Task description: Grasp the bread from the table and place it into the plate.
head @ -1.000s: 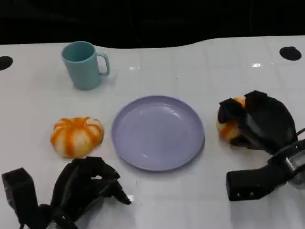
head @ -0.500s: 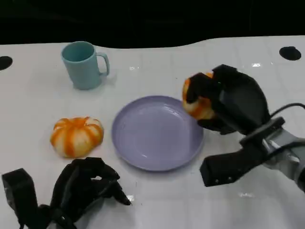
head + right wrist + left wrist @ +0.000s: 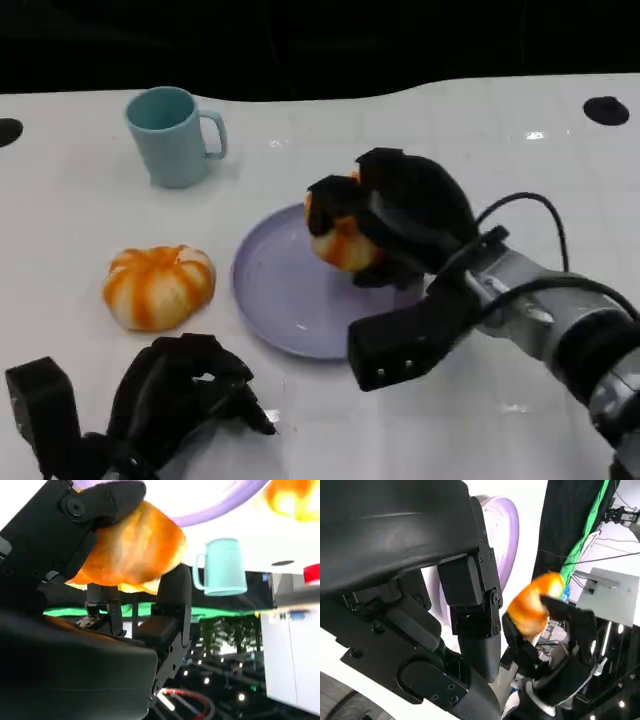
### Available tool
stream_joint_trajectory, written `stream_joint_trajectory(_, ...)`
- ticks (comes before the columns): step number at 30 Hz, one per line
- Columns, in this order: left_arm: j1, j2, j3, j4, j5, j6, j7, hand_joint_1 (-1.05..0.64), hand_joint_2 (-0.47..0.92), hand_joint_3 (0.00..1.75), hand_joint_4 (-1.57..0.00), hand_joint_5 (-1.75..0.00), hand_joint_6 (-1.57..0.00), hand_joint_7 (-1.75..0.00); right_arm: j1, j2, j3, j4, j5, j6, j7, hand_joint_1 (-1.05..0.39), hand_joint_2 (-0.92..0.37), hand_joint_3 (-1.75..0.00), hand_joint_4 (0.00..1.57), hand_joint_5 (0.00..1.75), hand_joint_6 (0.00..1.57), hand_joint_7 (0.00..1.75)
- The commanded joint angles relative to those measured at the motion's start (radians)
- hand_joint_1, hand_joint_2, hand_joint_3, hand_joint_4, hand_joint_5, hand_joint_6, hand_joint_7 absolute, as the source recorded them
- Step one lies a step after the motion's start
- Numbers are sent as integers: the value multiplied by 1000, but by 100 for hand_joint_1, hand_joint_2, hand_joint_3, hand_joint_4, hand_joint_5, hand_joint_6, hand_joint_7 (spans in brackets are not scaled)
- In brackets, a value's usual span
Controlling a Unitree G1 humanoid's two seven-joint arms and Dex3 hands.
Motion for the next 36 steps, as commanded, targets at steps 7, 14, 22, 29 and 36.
stream_joint_trajectory(7,10,12,1,-10,2,-13,8,-105,69,0,-157,-61,-157,-34,-24,55,-20,128,76,-43,39,-24,-87,-6,89,140,119,30)
stream_joint_trajectory(14,16,14,-1,-18,4,-13,8,-105,69,0,-157,-61,-157,-34,-23,66,-30,132,114,-17,160,-41,-92,-9,58,58,74,2)
stream_joint_trajectory(22,19,14,-2,-21,5,-13,9,-105,69,0,-157,-61,-157,-34,-5,60,-53,85,161,12,298,-69,-92,-31,13,26,27,0)
stream_joint_trajectory(29,18,14,-3,-22,6,-11,14,-105,69,0,-157,-61,-157,-34,37,34,-72,-2,179,15,345,-74,-92,-33,7,24,20,0)
stream_joint_trajectory(36,16,12,-3,-21,5,-11,14,-105,69,0,-157,-61,-157,-34,100,-24,-102,-132,208,9,416,-78,-92,-32,5,26,19,1)
